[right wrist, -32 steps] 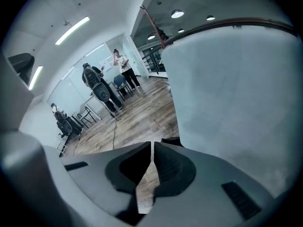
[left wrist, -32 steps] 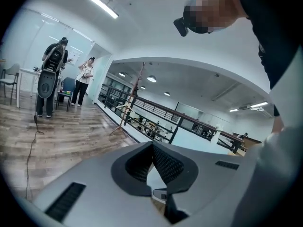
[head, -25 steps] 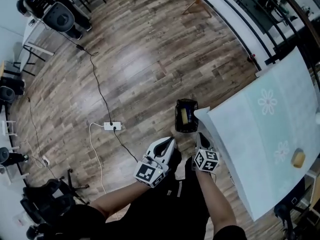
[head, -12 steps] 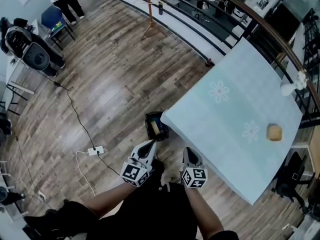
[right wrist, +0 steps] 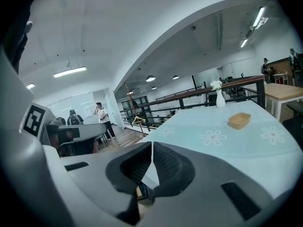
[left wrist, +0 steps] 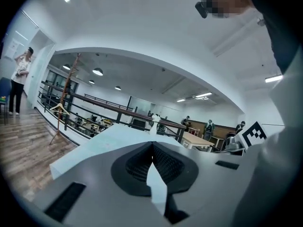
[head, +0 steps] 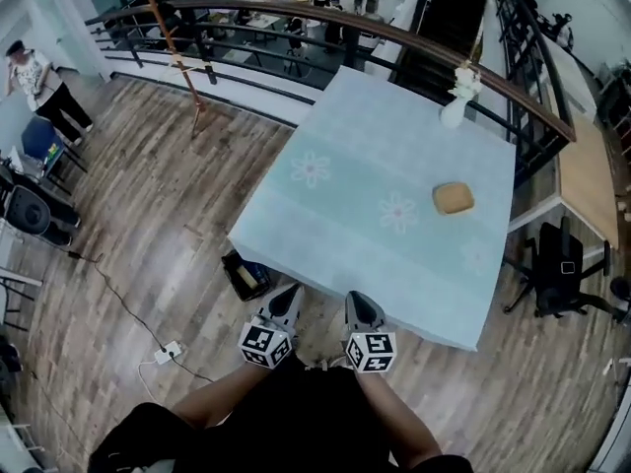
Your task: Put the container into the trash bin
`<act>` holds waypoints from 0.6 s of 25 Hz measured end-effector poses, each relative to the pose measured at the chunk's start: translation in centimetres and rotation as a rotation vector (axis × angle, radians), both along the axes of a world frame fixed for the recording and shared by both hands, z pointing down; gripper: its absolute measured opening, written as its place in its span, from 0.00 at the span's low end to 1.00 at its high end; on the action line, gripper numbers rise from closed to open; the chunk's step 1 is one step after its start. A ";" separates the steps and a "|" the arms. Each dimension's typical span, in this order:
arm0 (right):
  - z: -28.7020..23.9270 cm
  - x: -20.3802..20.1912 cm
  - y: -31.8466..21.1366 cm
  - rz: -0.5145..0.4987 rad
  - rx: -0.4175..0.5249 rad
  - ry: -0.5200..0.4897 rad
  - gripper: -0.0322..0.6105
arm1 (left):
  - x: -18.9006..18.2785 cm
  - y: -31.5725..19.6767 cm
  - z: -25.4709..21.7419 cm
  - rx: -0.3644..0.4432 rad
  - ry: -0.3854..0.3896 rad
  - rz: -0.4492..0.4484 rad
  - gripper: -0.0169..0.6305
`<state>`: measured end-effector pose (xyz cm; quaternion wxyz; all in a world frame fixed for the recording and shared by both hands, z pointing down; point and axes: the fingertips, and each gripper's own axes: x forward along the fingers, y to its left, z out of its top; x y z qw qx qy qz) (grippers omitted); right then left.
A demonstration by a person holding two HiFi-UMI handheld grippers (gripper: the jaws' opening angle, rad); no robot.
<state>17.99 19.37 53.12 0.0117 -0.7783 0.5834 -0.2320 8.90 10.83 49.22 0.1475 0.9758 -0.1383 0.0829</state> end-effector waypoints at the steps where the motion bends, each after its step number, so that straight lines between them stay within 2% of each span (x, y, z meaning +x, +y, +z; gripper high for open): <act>1: -0.3 1.2 1.8 0.017 0.001 -0.003 0.11 | 1.4 1.7 -0.3 0.007 0.005 0.017 0.05; 8: -1.8 7.7 12.8 0.197 0.092 -0.017 0.11 | 8.3 11.1 -0.2 0.015 0.005 0.122 0.05; 15: -0.2 11.9 19.6 0.362 0.081 -0.073 0.11 | 14.5 16.3 0.0 0.028 -0.017 0.281 0.05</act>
